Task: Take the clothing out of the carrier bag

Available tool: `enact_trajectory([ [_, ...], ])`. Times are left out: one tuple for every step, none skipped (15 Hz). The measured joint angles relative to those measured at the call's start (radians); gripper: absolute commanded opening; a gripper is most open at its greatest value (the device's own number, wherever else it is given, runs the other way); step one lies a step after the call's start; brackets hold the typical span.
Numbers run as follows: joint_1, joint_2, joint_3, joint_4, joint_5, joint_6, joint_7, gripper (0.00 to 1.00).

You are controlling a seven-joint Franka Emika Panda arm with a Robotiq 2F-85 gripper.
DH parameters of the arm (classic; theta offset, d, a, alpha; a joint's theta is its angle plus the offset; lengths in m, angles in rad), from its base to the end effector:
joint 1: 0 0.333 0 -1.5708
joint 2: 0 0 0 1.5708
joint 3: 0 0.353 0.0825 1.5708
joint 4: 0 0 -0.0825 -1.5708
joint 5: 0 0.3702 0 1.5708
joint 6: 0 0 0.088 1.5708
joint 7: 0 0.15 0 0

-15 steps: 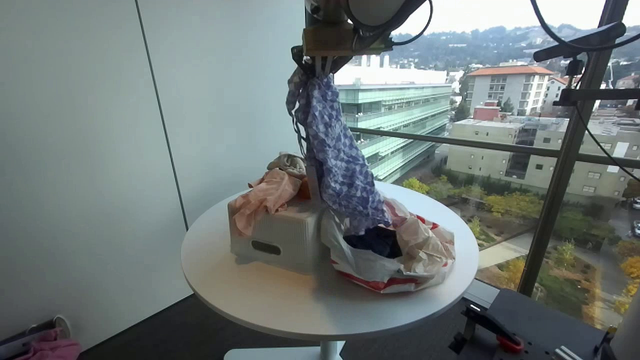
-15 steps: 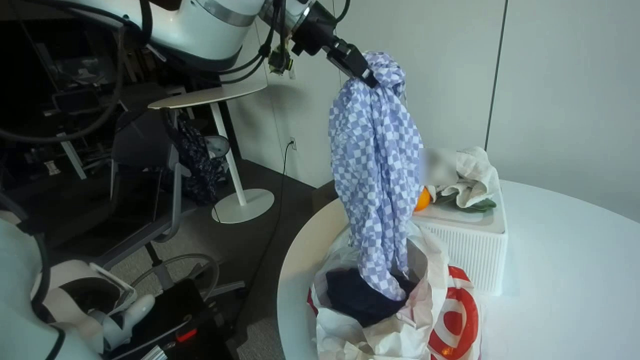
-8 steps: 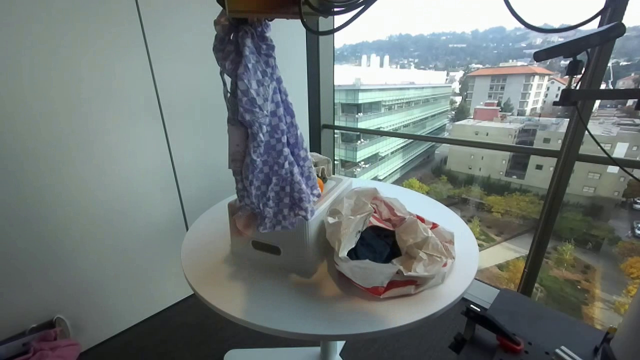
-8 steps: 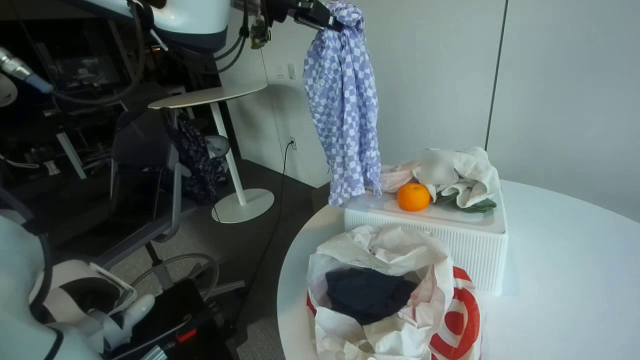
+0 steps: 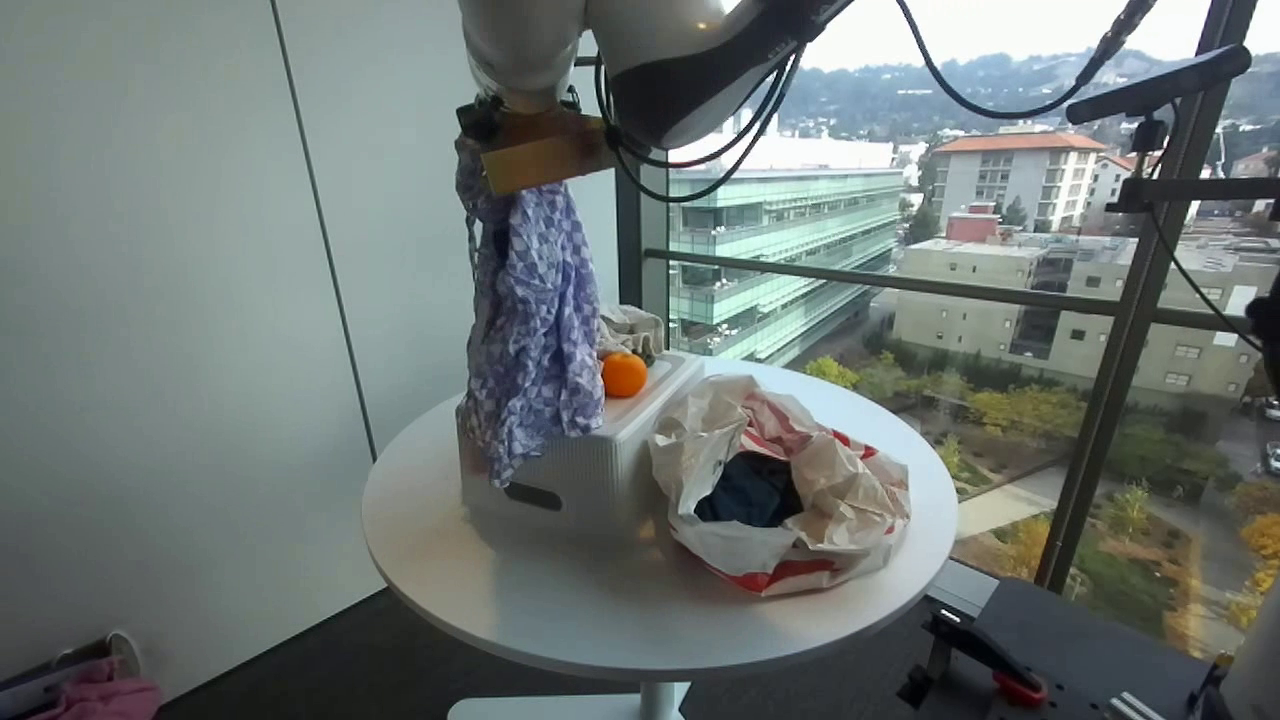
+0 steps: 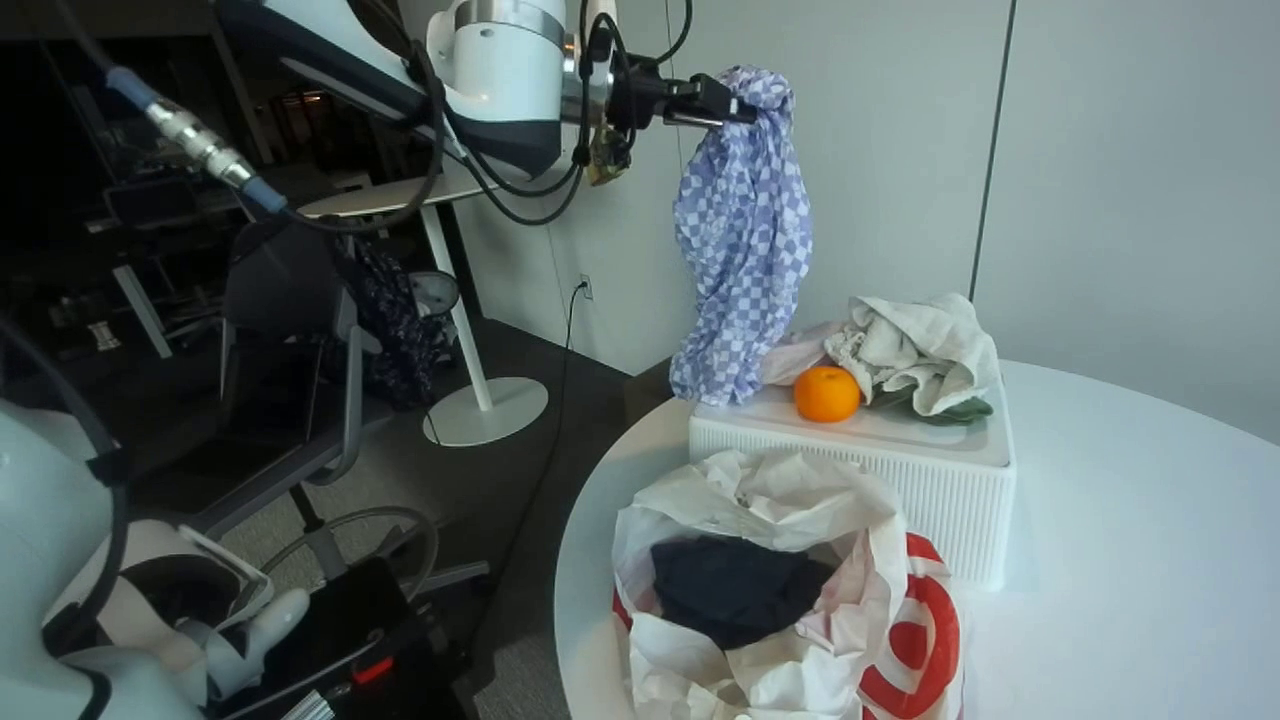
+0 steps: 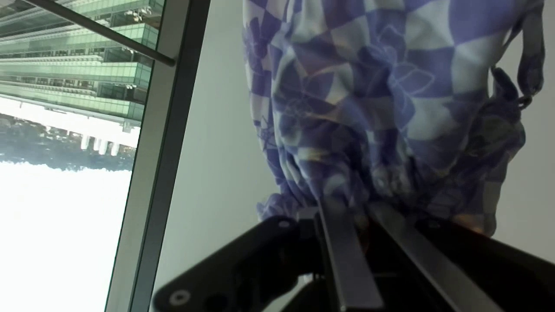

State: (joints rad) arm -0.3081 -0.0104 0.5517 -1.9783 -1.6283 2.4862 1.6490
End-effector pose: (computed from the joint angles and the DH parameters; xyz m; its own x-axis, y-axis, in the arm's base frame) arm 0.5989 0.1278 0.5533 0.3336 0.0835 0.9390 -0.3646 -0.9071 0.2102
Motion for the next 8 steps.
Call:
enact_trajectory([
  [0.055, 0.037, -0.067, -0.011, 0.005, -0.001, -0.003, 0.02],
  [0.102, 0.070, -0.131, -0.024, 0.007, 0.006, -0.003, 0.02],
  [0.140, 0.100, -0.184, -0.034, 0.007, 0.015, -0.002, 0.02],
  [0.171, 0.128, -0.227, -0.043, 0.010, 0.022, -0.002, 0.02],
  [0.196, 0.154, -0.264, -0.051, 0.020, 0.030, -0.002, 0.02],
  [0.216, 0.177, -0.293, -0.058, 0.036, 0.036, -0.003, 0.02],
  [0.231, 0.197, -0.316, -0.063, 0.061, 0.043, -0.005, 0.02],
  [0.242, 0.213, -0.335, -0.066, 0.099, 0.057, -0.016, 0.12],
])
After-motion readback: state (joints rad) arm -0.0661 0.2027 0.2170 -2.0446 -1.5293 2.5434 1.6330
